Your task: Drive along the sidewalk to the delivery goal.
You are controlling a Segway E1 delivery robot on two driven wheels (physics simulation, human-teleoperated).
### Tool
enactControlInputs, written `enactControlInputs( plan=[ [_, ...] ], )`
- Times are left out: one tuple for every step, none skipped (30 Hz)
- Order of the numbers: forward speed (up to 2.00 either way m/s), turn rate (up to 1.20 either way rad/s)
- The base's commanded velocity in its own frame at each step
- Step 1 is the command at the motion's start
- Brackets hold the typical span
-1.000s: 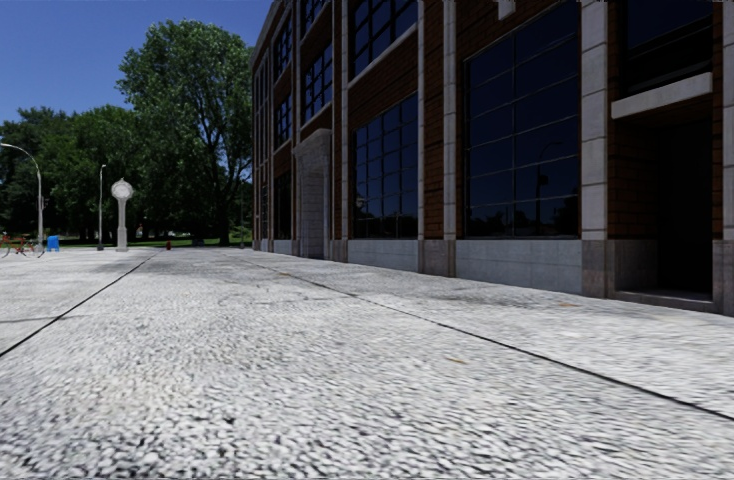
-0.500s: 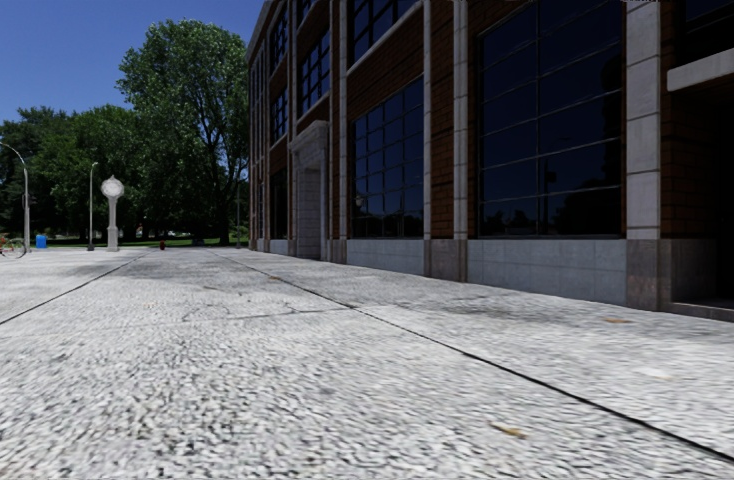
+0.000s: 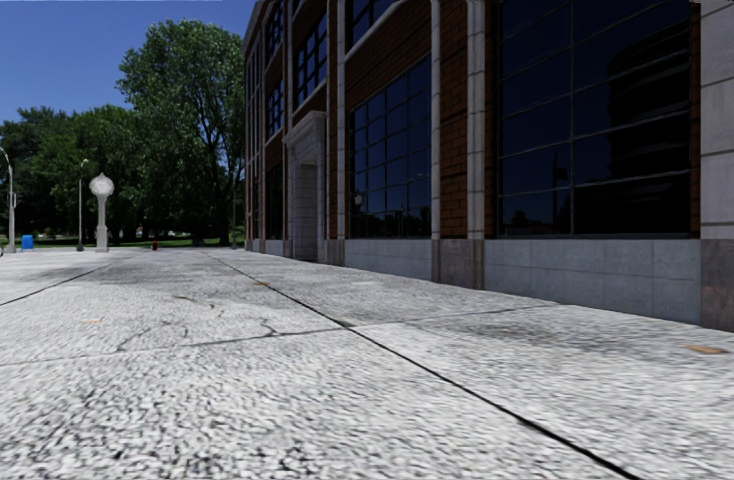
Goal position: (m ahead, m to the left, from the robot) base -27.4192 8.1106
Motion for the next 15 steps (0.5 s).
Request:
enactControlInputs(
  plan=[
    [1.99, 0.21],
    [1.99, 0.21],
    [1.99, 0.26],
    [1.99, 0.27],
    [1.99, 0.28],
    [1.99, 0.28],
    [1.99, 0.28],
    [1.99, 0.26],
    [1.99, 0.13],
    [1.99, 0.13],
    [1.99, 0.0],
    [1.99, 0.0],
    [1.99, 0.0],
    [1.99, 0.0],
    [1.99, 0.0]
  ],
)
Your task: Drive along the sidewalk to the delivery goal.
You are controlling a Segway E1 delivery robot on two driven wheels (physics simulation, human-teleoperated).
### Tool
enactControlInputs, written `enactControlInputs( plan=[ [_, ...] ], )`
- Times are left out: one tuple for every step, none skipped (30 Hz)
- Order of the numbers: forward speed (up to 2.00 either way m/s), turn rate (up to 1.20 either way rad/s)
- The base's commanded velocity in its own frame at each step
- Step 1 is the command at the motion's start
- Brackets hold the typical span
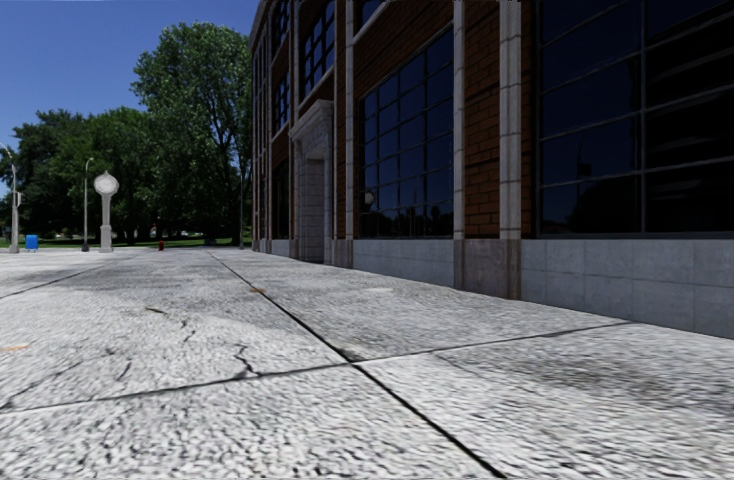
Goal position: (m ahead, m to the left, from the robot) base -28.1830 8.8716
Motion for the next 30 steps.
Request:
enactControlInputs(
  plan=[
    [1.99, 0.0],
    [1.99, 0.0],
    [1.99, 0.0],
    [1.99, 0.0],
    [1.99, 0.0],
    [1.99, 0.0],
    [1.99, 0.0],
    [1.99, 0.0],
    [1.99, 0.0],
    [1.99, 0.0],
    [1.99, 0.0],
    [1.99, 0.0],
    [1.99, 0.0],
    [1.99, 0.0],
    [1.99, 0.1],
    [1.99, 0.16],
    [1.99, 0.18],
    [1.99, 0.18],
    [1.99, 0.18],
    [1.99, 0.18],
    [1.99, 0.18],
    [1.99, 0.18],
    [1.99, 0.18],
    [1.99, 0.18],
    [1.99, 0.18],
    [1.99, 0.18],
    [1.99, 0.18],
    [1.99, 0.16],
    [1.99, 0.16],
    [1.99, 0.08]
  ],
)
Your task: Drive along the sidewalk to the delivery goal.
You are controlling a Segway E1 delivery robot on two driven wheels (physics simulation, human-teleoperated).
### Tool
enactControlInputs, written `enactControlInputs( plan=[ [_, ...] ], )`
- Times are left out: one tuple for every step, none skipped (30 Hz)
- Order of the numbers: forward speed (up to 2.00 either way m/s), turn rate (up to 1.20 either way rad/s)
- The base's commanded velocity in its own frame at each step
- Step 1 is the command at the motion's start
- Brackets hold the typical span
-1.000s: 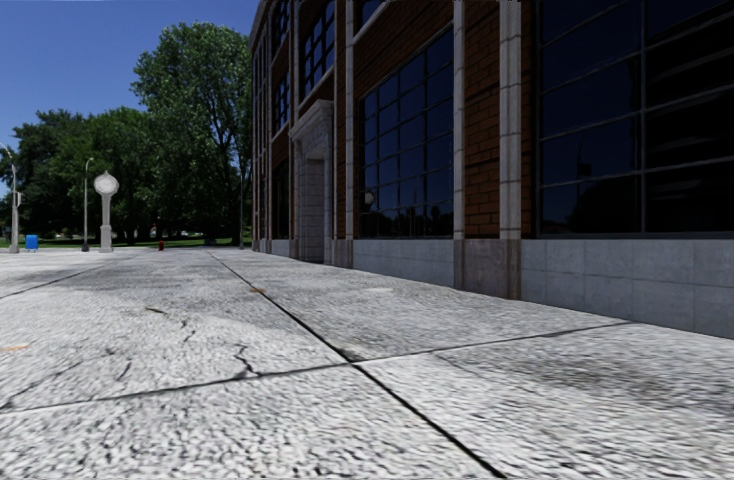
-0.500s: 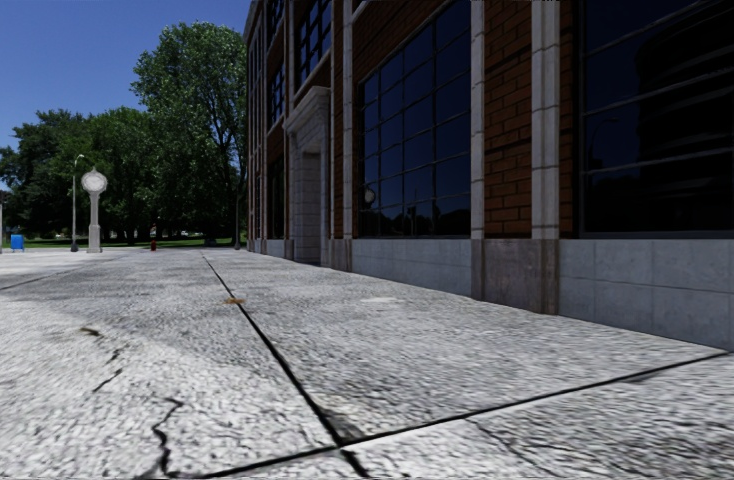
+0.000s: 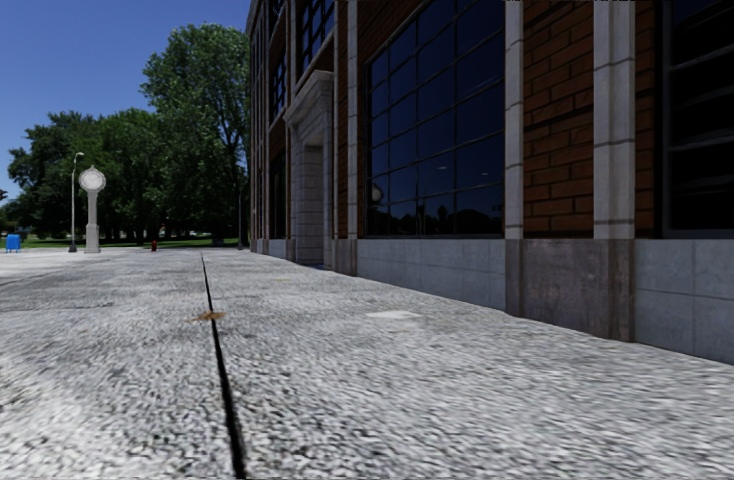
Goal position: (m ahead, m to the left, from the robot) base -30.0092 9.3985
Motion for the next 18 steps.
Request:
enactControlInputs(
  plan=[
    [1.99, 0.0],
    [1.99, 0.0],
    [1.99, 0.0],
    [1.99, 0.0],
    [1.99, 0.0],
    [1.99, 0.03],
    [1.99, 0.03],
    [1.99, 0.16],
    [1.99, 0.21],
    [1.99, 0.22],
    [1.99, 0.22],
    [1.99, 0.23],
    [1.99, 0.32],
    [1.99, 0.39],
    [1.99, 0.39],
    [1.99, 0.43],
    [1.99, 0.45],
    [1.99, 0.46]
  ],
)
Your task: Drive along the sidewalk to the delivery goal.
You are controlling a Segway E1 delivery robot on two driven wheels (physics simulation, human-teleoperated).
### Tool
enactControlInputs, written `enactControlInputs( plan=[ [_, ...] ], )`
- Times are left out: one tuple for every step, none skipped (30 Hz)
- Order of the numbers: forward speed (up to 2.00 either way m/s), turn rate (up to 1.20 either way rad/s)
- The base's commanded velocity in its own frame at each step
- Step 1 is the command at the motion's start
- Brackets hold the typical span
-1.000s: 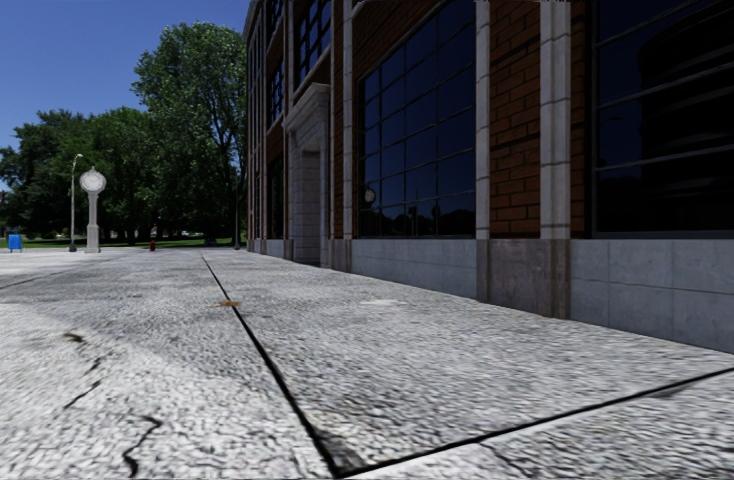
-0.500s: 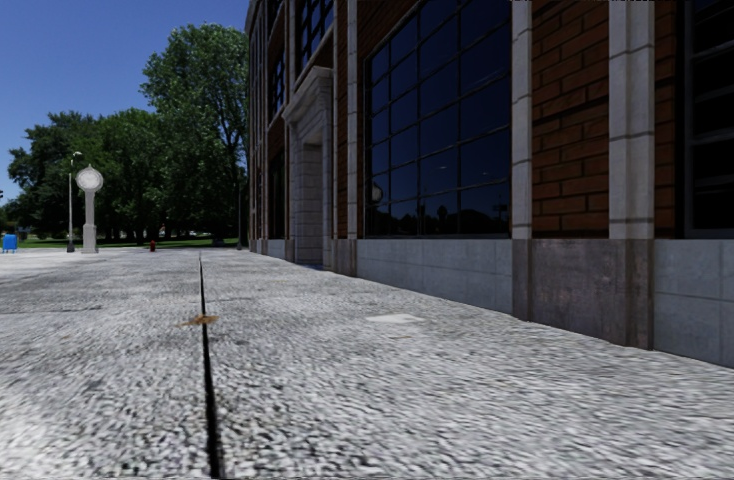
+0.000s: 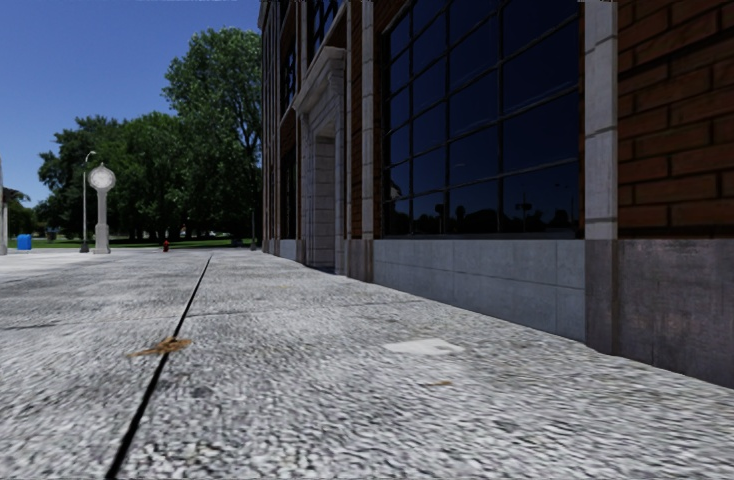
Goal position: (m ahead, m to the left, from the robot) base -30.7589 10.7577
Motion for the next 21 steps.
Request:
enactControlInputs(
  plan=[
    [1.99, 0.46],
    [1.99, 0.46],
    [1.99, 0.46],
    [1.99, 0.46],
    [1.99, 0.46],
    [1.99, 0.46],
    [1.99, 0.46],
    [1.99, 0.46],
    [1.99, 0.46],
    [1.99, 0.46],
    [1.99, 0.46],
    [1.99, 0.46],
    [1.99, 0.46],
    [1.99, 0.46],
    [1.99, 0.46],
    [1.99, 0.46],
    [1.99, 0.46],
    [1.99, 0.46],
    [1.99, 0.45],
    [1.99, 0.45],
    [1.99, 0.27]
  ],
)
